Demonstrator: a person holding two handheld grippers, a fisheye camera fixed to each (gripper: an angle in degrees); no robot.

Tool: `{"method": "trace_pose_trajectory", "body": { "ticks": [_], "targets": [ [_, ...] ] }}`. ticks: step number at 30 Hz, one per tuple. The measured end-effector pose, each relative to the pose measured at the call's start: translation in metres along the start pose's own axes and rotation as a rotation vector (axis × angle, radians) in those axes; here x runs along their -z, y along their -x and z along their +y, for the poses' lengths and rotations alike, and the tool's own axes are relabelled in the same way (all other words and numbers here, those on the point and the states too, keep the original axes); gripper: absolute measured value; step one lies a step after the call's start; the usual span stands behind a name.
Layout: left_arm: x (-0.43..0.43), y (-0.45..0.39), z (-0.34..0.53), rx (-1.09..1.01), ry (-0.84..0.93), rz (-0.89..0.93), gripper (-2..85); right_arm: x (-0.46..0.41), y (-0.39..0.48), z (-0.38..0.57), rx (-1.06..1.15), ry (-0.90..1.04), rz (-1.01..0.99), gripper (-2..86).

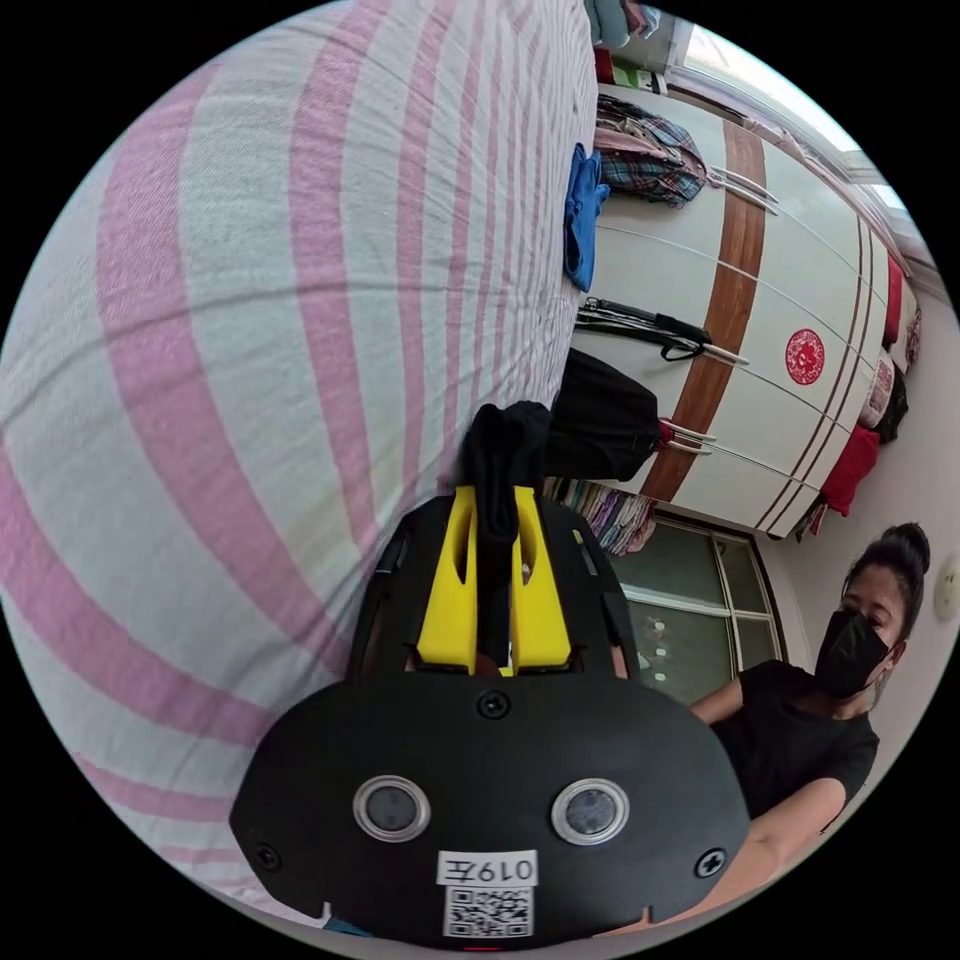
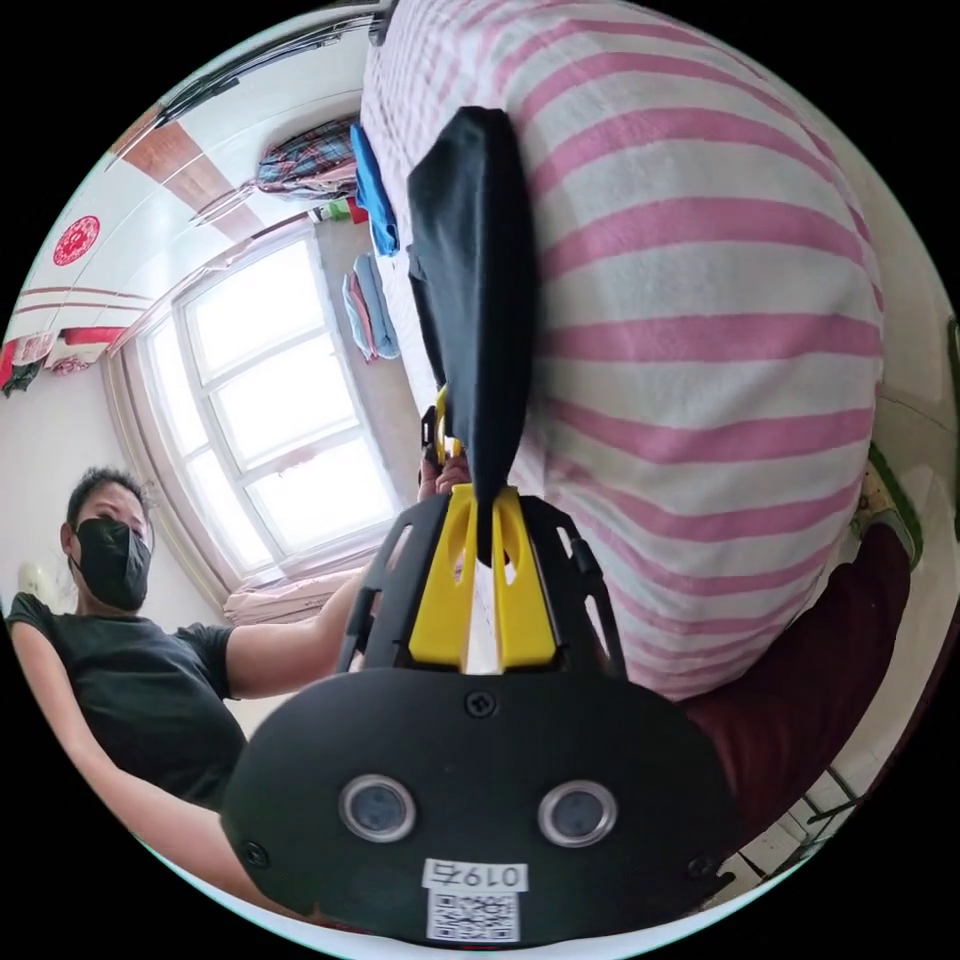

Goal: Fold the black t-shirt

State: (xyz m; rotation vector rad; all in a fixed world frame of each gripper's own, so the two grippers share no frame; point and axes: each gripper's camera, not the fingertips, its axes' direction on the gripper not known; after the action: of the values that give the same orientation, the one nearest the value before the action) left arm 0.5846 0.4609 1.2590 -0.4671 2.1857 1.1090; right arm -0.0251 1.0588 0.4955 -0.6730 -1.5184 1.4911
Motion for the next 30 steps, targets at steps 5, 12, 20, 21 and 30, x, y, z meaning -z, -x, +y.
{"method": "trace_pose_trajectory", "body": {
  "ticks": [5,12,20,21,30],
  "targets": [
    [-0.002,-0.022,0.014,0.005,-0.053,0.068,2.7,0.021,0.057,-0.036,0.049,0.067,0.031,0.1],
    [-0.005,-0.056,0.06,0.109,-0.248,0.237,2.7,0.062,0.16,-0.113,0.16,0.148,0.008,-0.1],
    [-0.029,-0.12,0.113,0.16,-0.522,0.421,2.9,0.087,0.273,-0.217,0.316,0.342,-0.071,-0.3],
    [-0.033,-0.125,0.116,0.166,-0.544,0.427,2.9,0.091,0.289,-0.236,0.332,0.378,-0.089,-0.3],
    [-0.146,-0.188,0.107,0.191,-0.87,0.493,2.7,0.112,0.39,-0.445,0.372,0.774,-0.121,-0.4]
  ]
}}
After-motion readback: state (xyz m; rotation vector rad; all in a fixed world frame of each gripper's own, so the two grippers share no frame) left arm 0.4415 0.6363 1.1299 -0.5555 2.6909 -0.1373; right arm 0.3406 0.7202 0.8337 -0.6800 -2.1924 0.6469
